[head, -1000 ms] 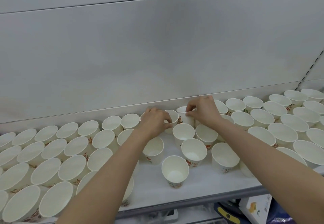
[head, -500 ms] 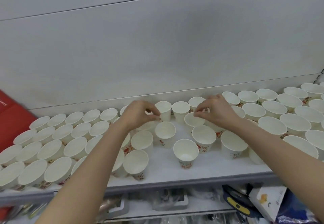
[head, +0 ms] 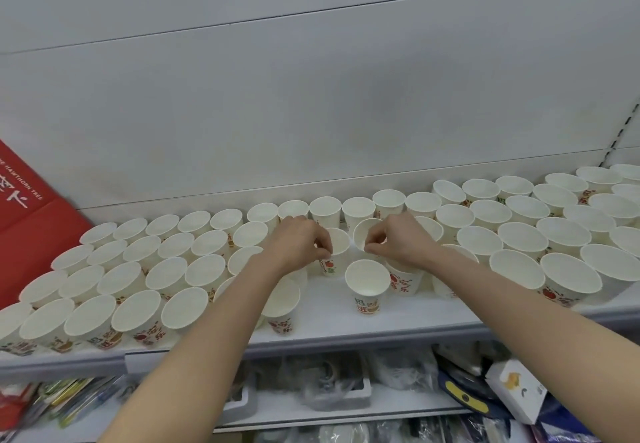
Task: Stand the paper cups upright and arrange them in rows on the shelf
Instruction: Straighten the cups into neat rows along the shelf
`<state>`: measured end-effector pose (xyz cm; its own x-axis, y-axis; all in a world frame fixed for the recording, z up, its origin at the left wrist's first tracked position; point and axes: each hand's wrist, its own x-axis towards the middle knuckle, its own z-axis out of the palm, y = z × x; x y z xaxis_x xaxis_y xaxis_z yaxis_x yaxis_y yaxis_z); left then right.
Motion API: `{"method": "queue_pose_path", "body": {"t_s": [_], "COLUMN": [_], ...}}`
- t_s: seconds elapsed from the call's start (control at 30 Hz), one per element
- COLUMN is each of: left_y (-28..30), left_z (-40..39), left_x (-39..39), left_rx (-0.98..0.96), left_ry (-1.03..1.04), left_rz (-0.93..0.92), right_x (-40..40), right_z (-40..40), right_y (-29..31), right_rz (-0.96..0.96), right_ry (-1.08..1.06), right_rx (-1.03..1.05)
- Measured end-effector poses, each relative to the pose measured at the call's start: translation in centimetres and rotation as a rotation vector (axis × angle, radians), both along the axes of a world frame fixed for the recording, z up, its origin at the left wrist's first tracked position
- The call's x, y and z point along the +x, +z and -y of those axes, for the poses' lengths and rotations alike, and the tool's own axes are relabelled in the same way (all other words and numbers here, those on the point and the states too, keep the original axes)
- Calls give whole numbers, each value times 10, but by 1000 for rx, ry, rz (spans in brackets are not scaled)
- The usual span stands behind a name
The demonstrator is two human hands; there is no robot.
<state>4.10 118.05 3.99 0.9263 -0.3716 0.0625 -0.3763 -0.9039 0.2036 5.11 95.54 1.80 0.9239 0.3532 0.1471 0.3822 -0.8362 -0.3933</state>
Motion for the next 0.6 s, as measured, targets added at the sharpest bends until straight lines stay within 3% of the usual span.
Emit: {"method": "queue_pose_path", "body": {"t_s": [0.13, 0.2, 0.43, 0.6], "left_y": [2, 5, -4, -11], "left_z": [-6, -7, 10, 12], "left_x": [12, 25, 65, 76], "left_rx": [-161, -151, 23, 43], "left_ry": [52, 101, 167, 114], "left_rz": [47, 103, 124, 133], "right_x": [13, 25, 65, 71], "right_z": [-5, -11, -49, -39], "right_y": [5, 12, 12, 4], "right_rz": [109, 188, 141, 117], "right_ry": [-136, -200, -244, -249], "right_rx": [130, 159, -191, -209]}}
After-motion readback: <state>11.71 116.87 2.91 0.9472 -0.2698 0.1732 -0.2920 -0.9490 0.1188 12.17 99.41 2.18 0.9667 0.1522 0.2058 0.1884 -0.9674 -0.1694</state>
